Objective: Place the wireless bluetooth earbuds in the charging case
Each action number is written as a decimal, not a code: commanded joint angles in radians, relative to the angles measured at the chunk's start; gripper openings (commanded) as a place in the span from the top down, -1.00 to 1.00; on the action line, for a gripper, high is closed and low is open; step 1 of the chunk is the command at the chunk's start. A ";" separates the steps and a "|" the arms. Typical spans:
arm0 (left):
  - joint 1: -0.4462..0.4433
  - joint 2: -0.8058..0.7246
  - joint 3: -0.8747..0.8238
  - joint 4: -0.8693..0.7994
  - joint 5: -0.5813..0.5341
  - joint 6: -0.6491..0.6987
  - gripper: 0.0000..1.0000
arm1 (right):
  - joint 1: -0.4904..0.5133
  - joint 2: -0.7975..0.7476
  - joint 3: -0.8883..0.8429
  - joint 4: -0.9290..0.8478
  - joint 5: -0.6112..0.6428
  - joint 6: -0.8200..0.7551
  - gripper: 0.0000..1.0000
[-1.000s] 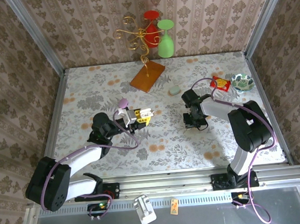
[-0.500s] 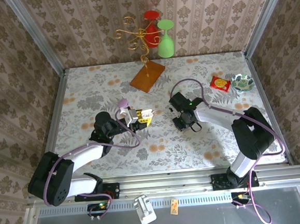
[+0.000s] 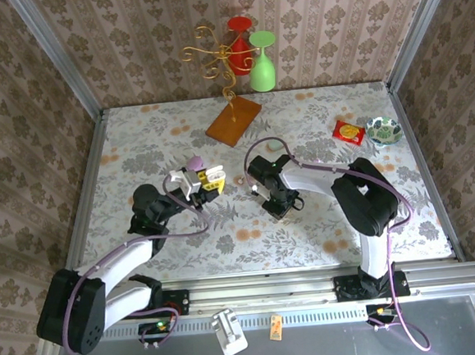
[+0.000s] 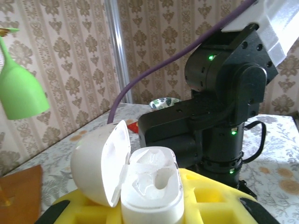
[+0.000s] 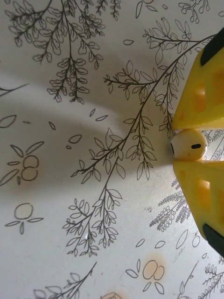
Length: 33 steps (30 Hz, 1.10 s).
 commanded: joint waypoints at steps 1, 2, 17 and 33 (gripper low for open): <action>0.006 -0.007 0.000 -0.007 -0.012 -0.021 1.00 | 0.010 0.026 0.035 -0.081 0.030 -0.001 0.28; 0.008 -0.004 0.001 -0.005 -0.011 -0.022 1.00 | 0.011 0.021 0.034 -0.079 0.035 0.014 0.18; 0.015 0.014 0.013 0.022 0.006 -0.038 1.00 | 0.017 -0.035 -0.048 -0.087 0.145 0.162 0.01; 0.015 -0.013 0.015 -0.001 0.008 -0.026 1.00 | -0.002 -0.147 -0.018 -0.045 0.052 0.245 -0.13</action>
